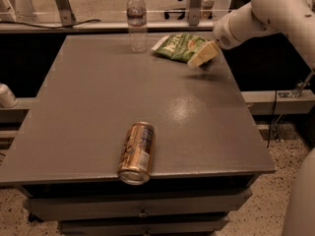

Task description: Pick green jalapeno chip bag

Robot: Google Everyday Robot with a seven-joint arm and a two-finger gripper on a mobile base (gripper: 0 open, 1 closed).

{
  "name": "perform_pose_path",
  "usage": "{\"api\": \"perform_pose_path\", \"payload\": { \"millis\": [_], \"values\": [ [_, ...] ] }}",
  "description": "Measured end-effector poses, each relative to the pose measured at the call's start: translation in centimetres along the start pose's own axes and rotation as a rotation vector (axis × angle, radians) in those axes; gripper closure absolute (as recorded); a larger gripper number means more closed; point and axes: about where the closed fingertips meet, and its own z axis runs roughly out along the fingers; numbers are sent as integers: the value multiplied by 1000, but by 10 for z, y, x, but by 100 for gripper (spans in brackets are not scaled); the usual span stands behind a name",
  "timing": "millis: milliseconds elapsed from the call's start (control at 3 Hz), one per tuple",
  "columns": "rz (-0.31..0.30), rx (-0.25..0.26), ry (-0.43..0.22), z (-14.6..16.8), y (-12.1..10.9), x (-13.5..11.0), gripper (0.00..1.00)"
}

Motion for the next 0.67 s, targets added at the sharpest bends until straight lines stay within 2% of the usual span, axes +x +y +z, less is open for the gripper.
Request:
{"api": "perform_pose_path", "payload": {
  "millis": [333, 667],
  "values": [
    [57, 14, -2, 16, -19, 4, 17],
    [97, 22, -1, 21, -28, 9, 39]
  ]
}}
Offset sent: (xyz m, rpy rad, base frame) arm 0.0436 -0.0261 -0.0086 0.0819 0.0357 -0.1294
